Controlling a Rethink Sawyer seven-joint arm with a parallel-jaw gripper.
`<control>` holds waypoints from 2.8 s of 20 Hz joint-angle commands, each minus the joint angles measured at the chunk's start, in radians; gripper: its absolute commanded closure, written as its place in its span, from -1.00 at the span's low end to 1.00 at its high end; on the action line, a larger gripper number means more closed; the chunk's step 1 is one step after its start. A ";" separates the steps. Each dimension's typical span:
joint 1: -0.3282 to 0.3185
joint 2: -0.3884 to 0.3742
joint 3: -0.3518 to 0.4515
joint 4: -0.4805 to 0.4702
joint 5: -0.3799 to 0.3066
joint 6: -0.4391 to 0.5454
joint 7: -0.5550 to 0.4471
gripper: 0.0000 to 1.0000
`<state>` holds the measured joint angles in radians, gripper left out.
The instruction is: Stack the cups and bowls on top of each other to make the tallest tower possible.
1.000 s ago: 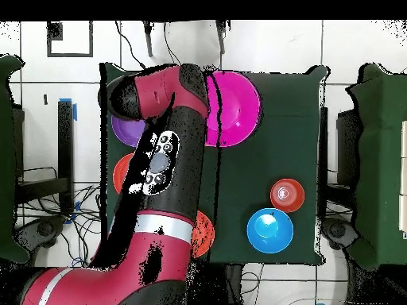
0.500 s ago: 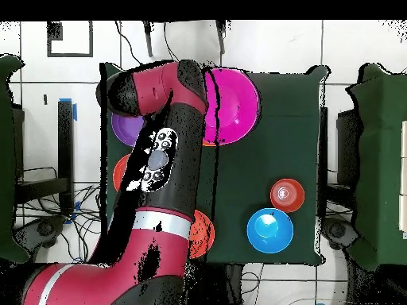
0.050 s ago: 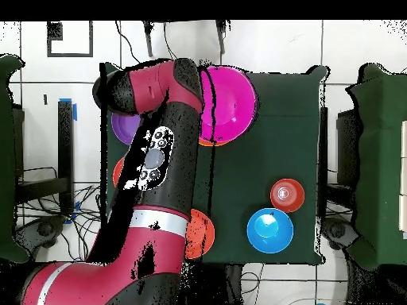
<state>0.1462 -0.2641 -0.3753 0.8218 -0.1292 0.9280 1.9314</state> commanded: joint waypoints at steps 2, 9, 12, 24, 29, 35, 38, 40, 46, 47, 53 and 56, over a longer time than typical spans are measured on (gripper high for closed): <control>0.020 0.000 0.032 -0.016 0.029 0.128 0.142 1.00; 0.020 0.009 0.024 -0.026 0.046 0.146 0.141 1.00; 0.020 0.011 0.022 -0.029 0.048 0.147 0.140 1.00; 0.020 0.015 0.025 -0.034 0.049 0.144 0.143 1.00; 0.025 0.015 0.022 -0.027 0.048 0.137 0.148 1.00; 0.031 -0.008 0.027 0.025 0.051 0.107 0.157 1.00; 0.030 -0.011 0.027 0.031 0.052 0.106 0.156 1.00; 0.030 -0.005 0.025 0.020 0.053 0.114 0.156 1.00; 0.029 0.005 0.023 -0.002 0.058 0.130 0.155 1.00; 0.029 0.006 0.021 -0.005 0.058 0.133 0.156 1.00; 0.032 0.002 0.020 0.008 0.058 0.125 0.157 1.00; 0.032 0.002 0.020 0.005 0.058 0.128 0.155 1.00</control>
<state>0.1517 -0.2549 -0.3938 0.8214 -0.0825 0.9891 1.9320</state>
